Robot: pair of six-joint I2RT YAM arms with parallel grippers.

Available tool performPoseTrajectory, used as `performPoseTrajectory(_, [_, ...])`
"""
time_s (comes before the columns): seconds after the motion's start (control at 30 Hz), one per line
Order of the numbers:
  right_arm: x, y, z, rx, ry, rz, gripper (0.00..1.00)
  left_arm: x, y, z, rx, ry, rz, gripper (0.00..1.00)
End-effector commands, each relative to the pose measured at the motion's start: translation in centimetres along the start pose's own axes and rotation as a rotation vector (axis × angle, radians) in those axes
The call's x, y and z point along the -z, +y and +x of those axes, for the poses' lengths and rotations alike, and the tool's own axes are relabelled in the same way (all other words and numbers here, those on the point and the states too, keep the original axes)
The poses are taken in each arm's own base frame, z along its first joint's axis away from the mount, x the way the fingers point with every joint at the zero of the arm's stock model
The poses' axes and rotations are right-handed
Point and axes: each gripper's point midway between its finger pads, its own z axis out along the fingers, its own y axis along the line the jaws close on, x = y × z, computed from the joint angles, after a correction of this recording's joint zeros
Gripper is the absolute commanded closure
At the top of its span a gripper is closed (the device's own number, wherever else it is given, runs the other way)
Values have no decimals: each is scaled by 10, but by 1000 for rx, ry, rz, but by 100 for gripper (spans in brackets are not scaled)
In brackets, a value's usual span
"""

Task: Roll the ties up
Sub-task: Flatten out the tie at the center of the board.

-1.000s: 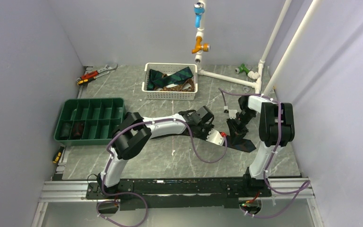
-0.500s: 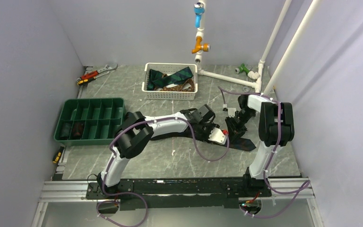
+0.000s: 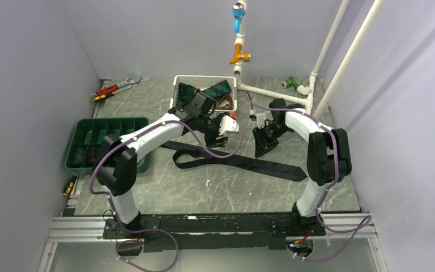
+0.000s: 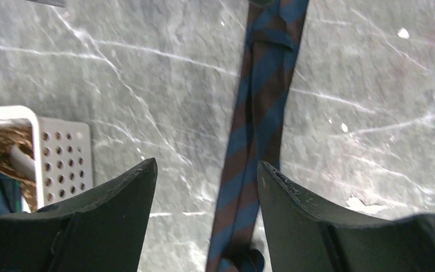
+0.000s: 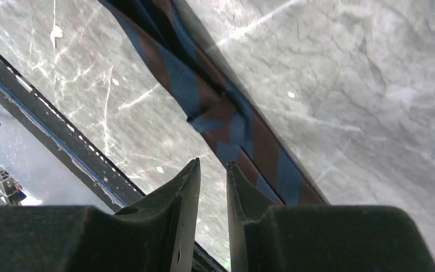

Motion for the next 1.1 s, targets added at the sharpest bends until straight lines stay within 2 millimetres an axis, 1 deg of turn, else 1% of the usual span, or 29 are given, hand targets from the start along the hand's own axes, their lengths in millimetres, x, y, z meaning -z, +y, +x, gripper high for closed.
performPoseTrajectory(0.0, [-13, -2, -23, -3, -29, -3, 73, 12, -31, 23, 85, 33, 74, 31])
performPoseTrajectory(0.1, [-24, -4, -19, 0, 22, 11, 67, 26, -27, 32, 124, 38, 35, 30])
performPoseTrajectory(0.17, [-30, -4, -14, 4, 53, 18, 66, 33, -26, 38, 140, 45, 15, 30])
performPoseTrajectory(0.33, [-44, -5, -7, 35, 93, 46, 69, 50, -19, 50, 195, 51, -31, 30])
performPoseTrajectory(0.4, [-45, -4, -5, 40, 106, 48, 72, 55, -17, 58, 218, 58, -41, 29])
performPoseTrajectory(0.53, [-47, -5, 2, 50, 130, 67, 72, 63, -15, 69, 230, 71, -65, 29])
performPoseTrajectory(0.63, [-48, -7, 9, 52, 151, 81, 71, 67, -11, 71, 240, 70, -83, 29])
performPoseTrajectory(0.77, [-36, -6, 10, 92, 130, 111, 69, 71, -7, 73, 253, 67, -93, 29])
performPoseTrajectory(0.87, [-35, -8, 14, 107, 140, 123, 69, 72, -5, 73, 251, 66, -103, 29])
performPoseTrajectory(0.97, [-40, -11, 11, 101, 138, 127, 69, 73, -4, 74, 253, 69, -105, 29])
performPoseTrajectory(1.07, [-40, -2, 4, 106, 109, 91, 70, 74, -5, 75, 260, 69, -102, 29])
